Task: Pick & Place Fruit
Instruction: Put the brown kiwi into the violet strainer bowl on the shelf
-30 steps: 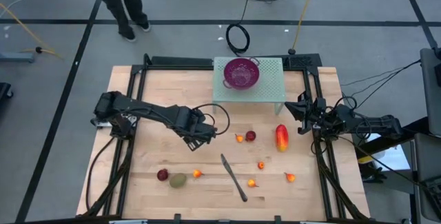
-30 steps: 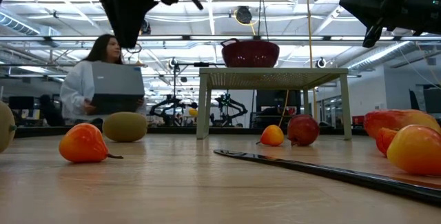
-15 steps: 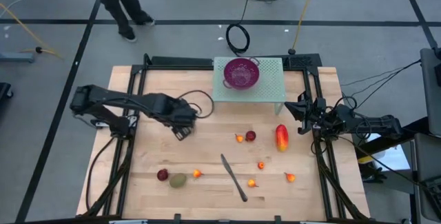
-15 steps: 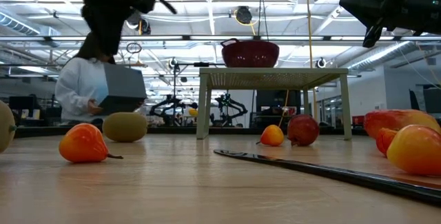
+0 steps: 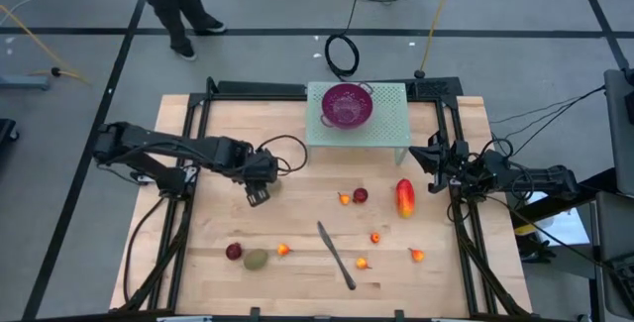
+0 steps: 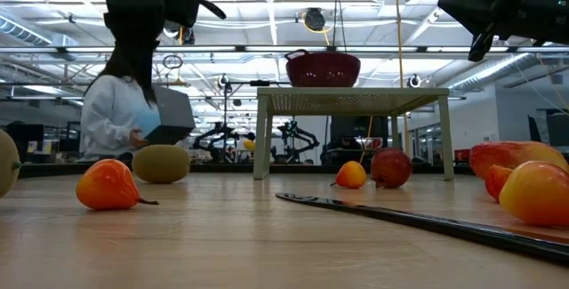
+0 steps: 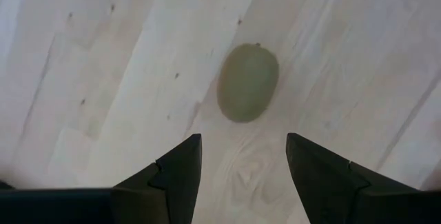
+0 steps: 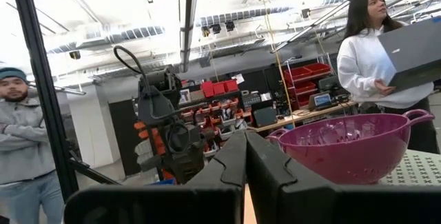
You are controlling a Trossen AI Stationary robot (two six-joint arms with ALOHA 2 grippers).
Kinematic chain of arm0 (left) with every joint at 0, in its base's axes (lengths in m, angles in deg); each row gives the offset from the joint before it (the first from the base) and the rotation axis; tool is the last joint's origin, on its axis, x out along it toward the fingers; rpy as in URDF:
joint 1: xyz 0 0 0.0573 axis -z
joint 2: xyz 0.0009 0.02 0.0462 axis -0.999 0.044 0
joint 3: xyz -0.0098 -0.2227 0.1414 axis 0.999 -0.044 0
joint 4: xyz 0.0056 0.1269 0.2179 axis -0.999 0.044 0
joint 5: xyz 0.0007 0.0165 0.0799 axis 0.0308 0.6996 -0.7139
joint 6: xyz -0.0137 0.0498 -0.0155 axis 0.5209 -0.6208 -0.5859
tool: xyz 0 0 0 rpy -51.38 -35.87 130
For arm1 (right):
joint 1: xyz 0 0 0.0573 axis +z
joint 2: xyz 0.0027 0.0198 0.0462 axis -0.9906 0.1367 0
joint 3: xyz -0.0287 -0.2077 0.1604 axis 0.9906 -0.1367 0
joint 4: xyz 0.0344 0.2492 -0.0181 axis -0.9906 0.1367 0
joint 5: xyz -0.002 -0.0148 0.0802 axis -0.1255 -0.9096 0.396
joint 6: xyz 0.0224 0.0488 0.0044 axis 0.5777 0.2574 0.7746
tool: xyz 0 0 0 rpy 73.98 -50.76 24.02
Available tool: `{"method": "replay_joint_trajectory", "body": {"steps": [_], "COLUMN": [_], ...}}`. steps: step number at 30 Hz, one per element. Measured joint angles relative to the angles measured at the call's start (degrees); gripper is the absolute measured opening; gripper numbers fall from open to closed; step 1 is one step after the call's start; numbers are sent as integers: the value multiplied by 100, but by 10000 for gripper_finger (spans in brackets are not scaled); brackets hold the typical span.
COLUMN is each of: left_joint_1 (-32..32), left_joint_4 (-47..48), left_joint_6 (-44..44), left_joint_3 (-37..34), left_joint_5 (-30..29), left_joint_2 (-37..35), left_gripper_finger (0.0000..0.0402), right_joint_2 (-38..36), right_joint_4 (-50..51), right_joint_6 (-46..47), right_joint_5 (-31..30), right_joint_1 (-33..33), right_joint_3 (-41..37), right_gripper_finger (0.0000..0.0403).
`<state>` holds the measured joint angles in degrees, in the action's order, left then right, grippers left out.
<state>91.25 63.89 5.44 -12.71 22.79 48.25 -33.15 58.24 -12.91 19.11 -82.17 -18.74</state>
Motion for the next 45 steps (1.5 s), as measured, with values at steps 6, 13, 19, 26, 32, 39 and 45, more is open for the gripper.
{"method": "replay_joint_trajectory", "body": {"steps": [6,13,19,26,32,39,45], "left_joint_1": [0,0,0,0,0,0,0], "left_joint_4": [-289,-619,-612,-912,-1055,-1078,-1219], "left_joint_6": [-244,-434,-365,-794,-1008,-682,-748], "left_joint_3": [-88,-282,-442,-547,-551,-551,-551], "left_joint_5": [-169,-269,-443,-572,-511,-472,-310], "left_joint_2": [-3,-3,-3,-1,-3,-3,-3], "left_gripper_finger": [214,221,278,345,371,369,366], "right_joint_2": [0,0,0,0,0,0,0], "right_joint_4": [0,0,0,0,0,0,0], "right_joint_6": [-2,-1,-2,-2,0,0,-1], "right_joint_5": [-1,0,-1,-1,-1,-3,-2], "right_joint_1": [0,1,1,1,2,2,1], "right_joint_3": [0,-1,-2,-2,-2,0,-1], "right_gripper_finger": [0,0,0,0,0,0,0]}}
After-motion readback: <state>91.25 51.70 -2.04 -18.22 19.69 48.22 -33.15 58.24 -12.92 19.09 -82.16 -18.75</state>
